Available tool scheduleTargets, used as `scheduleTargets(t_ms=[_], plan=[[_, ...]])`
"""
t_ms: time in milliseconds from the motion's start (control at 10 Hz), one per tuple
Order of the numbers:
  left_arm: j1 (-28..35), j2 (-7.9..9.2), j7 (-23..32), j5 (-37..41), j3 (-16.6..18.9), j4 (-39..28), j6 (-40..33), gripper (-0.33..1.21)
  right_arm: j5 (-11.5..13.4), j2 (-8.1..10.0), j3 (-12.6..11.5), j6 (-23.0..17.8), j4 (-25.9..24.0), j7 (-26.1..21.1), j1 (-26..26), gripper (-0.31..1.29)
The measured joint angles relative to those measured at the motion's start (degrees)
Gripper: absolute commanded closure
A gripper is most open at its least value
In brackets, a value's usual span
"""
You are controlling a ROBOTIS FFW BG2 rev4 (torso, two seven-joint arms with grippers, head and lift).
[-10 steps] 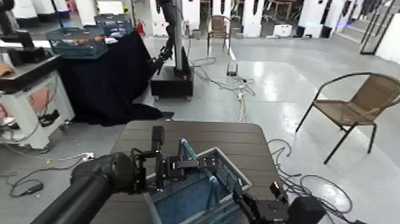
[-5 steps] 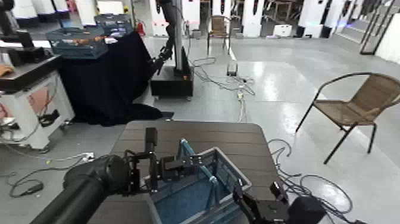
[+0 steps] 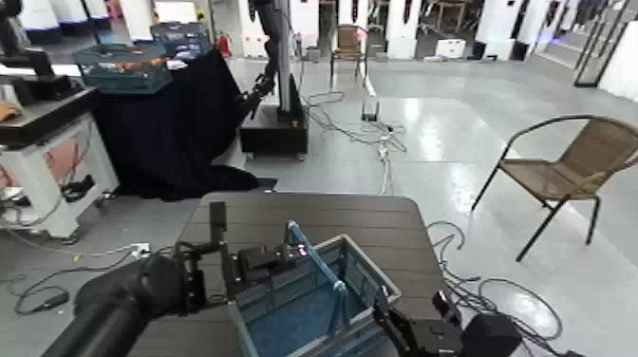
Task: Place the crate on the table.
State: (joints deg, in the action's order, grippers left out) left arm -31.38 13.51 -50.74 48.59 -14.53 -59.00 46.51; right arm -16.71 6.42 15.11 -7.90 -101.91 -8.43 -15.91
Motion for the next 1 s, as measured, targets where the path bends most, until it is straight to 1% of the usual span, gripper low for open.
scheduleTargets(t_ms=[200,300,400,500,600,700,800,900,1000], plan=[[7.4,1.28,10.2,-1.4,7.6,-13.1,-2.4,0.08,-0.1,-0.07,-0.2,0.0,-0.1,0.0,-0.2,0.14],[11.4,1.64,15.2,-2.6,10.3,-19.4,-6.0,0.08,-0.2,-0.08,-0.3,0.0,-0.1,0.0,-0.3,0.14],[15.9,1.84,20.4,-4.1,11.6,-24.9,-12.5,0.08,-0.2,-0.09,-0.4,-0.1,-0.2,0.0,-0.4,0.14],[20.7,1.92,25.1,-4.8,11.7,-28.7,-19.8,0.08,-0.3,-0.09,-0.5,-0.2,-0.2,0.0,-0.5,0.14],[25.3,1.73,28.8,-4.7,11.8,-32.4,-23.8,0.08,-0.3,-0.09,-0.6,-0.3,-0.2,0.0,-0.6,0.14],[29.3,1.04,30.6,-3.4,12.4,-36.6,-23.0,0.08,-0.3,-0.09,-0.7,-0.4,-0.3,0.0,-0.7,0.14],[33.0,0.77,32.8,-1.7,12.4,-40.2,-22.7,0.08,-0.3,-0.09,-0.7,-0.5,-0.4,0.0,-0.8,0.14],[36.8,0.64,35.6,-1.9,11.9,-43.3,-25.3,0.09,-0.3,-0.06,-0.8,-0.6,-0.4,0.0,-0.8,0.14],[40.5,0.24,37.4,-4.8,11.6,-45.6,-29.4,0.09,-0.3,-0.02,-0.9,-0.7,-0.5,0.0,-0.9,0.14]])
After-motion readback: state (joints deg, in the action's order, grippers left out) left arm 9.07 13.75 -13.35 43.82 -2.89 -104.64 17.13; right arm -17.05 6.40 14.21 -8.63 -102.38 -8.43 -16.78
